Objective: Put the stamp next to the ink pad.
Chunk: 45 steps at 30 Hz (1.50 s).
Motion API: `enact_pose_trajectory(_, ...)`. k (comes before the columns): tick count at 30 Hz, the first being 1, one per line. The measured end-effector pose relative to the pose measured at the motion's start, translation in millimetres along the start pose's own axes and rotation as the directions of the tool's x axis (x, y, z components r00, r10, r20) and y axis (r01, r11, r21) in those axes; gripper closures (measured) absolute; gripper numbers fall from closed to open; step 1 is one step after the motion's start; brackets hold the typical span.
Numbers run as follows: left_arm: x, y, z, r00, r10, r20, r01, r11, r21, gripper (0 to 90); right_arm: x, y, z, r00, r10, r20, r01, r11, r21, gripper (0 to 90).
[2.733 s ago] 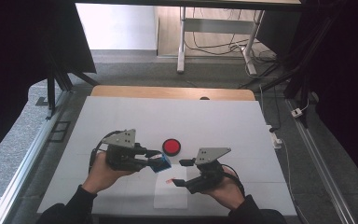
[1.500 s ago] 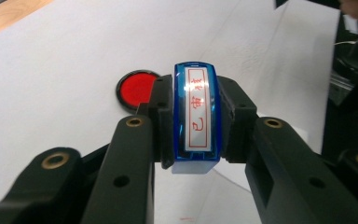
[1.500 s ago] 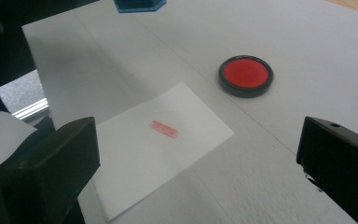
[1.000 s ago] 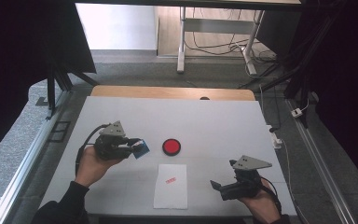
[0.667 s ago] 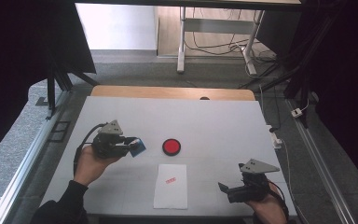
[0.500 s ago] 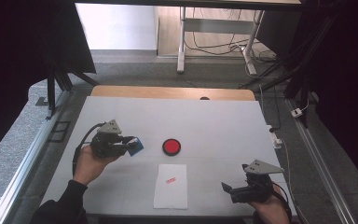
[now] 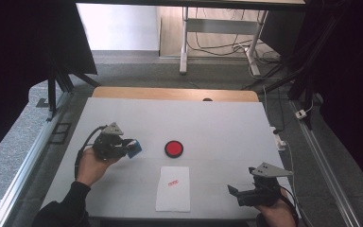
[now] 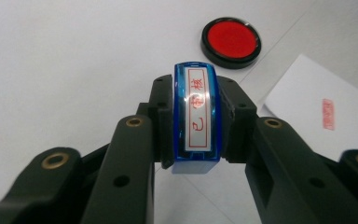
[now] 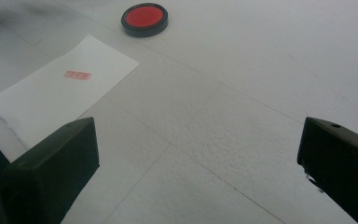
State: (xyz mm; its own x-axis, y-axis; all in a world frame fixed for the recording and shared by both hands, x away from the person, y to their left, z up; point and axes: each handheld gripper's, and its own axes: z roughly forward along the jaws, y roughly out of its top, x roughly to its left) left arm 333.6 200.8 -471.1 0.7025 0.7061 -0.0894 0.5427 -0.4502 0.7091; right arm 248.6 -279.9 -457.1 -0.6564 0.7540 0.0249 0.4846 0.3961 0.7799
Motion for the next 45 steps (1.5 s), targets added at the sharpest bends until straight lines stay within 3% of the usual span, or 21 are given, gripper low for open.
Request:
enact_pose_trajectory(5,0.7,-3.4,7.3,0.9999,0.008,-0.010,-0.008,0.9994,0.033,69.6,0.4,0.1,0.5,1.0000,0.000,-0.002,0.000,1.000,0.003,0.0)
enact_pose_trajectory(14,8.3,-9.9,17.5,0.9998,-0.017,-0.014,0.017,0.9984,0.054,69.6,0.7,0.4,1.1,0.9999,-0.010,-0.005,0.010,1.000,0.014,0.0)
enact_pose_trajectory(21,7.1,-12.4,23.0,0.9999,0.007,-0.014,-0.006,0.9967,0.081,69.4,1.2,0.4,1.5,0.9999,-0.014,-0.007,0.014,1.000,0.016,0.0)
enact_pose_trajectory(25,6.0,-14.0,29.0,0.9996,0.023,-0.019,-0.020,0.9922,0.123,69.3,1.8,0.4,1.9,0.9997,-0.020,-0.012,0.020,1.000,0.017,0.0)
enact_pose_trajectory(30,6.5,-14.8,29.6,0.9997,0.020,-0.015,-0.018,0.9916,0.128,68.4,2.4,0.5,2.0,0.9996,-0.027,-0.011,0.027,0.999,0.022,0.0)
enact_pose_trajectory(38,5.9,-13.7,28.5,0.9999,0.012,-0.011,-0.010,0.9934,0.115,58.7,2.7,0.6,2.0,0.9994,-0.031,-0.014,0.031,0.999,0.026,0.0)
enact_pose_trajectory(45,6.5,-11.8,24.1,0.9999,-0.012,0.003,0.012,0.9967,0.080,42.4,2.7,0.6,2.0,0.9993,-0.033,-0.018,0.033,0.999,0.026,0.0)
